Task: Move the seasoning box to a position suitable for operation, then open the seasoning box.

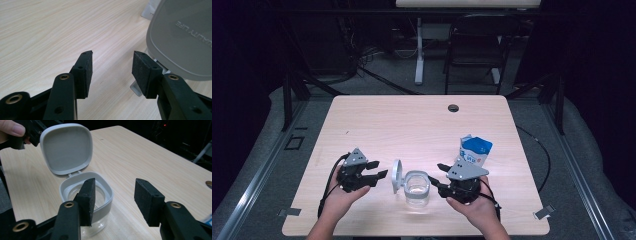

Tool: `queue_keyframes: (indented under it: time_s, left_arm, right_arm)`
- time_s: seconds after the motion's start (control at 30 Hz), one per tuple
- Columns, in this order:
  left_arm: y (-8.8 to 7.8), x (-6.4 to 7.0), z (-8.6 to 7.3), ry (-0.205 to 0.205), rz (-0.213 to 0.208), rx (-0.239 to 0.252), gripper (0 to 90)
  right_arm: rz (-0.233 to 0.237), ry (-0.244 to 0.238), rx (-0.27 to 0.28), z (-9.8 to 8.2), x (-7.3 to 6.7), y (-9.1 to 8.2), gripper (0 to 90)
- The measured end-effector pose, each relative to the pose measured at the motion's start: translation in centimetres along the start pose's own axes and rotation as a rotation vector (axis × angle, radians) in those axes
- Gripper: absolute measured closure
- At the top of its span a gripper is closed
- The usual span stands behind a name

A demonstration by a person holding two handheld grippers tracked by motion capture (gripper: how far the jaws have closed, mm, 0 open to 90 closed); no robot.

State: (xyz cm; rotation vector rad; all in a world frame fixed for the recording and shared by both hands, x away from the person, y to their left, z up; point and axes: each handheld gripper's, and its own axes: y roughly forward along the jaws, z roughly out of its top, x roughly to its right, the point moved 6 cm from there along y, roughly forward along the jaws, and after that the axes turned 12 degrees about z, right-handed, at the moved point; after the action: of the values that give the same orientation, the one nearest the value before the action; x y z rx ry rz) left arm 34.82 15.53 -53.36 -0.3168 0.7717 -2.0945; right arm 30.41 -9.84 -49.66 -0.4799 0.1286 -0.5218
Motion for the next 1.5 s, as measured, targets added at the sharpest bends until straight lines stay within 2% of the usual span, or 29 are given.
queue_keyframes:
  time_s: [0.03,0.1,0.3,0.4,0.53,0.6,0.63,0.8,1.03,1.23,1.5]
  left_arm:
    - [0.0,-0.1,0.1,-0.006,0.008,0.005,50.7]
    - [0.1,-0.1,0.4,-0.013,-0.001,0.010,50.6]
    - [0.0,-0.3,0.3,-0.012,0.003,0.022,50.1]
    - [-0.5,-0.5,-0.2,-0.007,0.006,0.022,50.1]
    - [-1.0,-1.0,-0.7,-0.009,0.011,0.021,50.2]
    - [-1.4,-1.5,-0.7,-0.035,0.014,0.035,50.3]
    - [-1.7,-1.7,-0.6,-0.058,0.002,0.047,50.3]
    - [-1.6,-1.6,-0.2,-0.076,-0.014,0.057,50.3]
    - [-1.3,-1.6,0.2,-0.061,-0.006,0.054,50.2]
    - [-1.4,-2.5,0.0,-0.087,0.005,0.056,49.6]
    - [-1.6,-3.1,-0.2,-0.100,0.015,0.058,49.8]
  right_arm:
    - [-0.012,-0.002,0.007,-0.1,0.2,-0.3,49.1]
    - [-0.030,0.001,0.014,-0.2,0.4,-0.7,49.0]
    - [-0.042,0.013,0.020,-0.2,0.8,-1.5,46.5]
    - [-0.064,0.020,0.040,0.4,1.3,-2.1,45.8]
    - [-0.071,0.032,0.065,1.0,1.8,-2.5,45.5]
    - [-0.081,0.037,0.075,1.2,2.2,-2.7,45.4]
    - [-0.086,0.044,0.082,1.3,2.5,-2.8,45.3]
    - [-0.114,0.024,0.069,0.8,2.7,-2.9,45.3]
    - [-0.117,0.027,0.063,0.4,2.8,-3.7,43.9]
    - [-0.123,0.063,0.061,0.2,3.7,-4.8,41.6]
    - [-0.173,0.094,0.080,-0.2,5.1,-6.7,41.6]
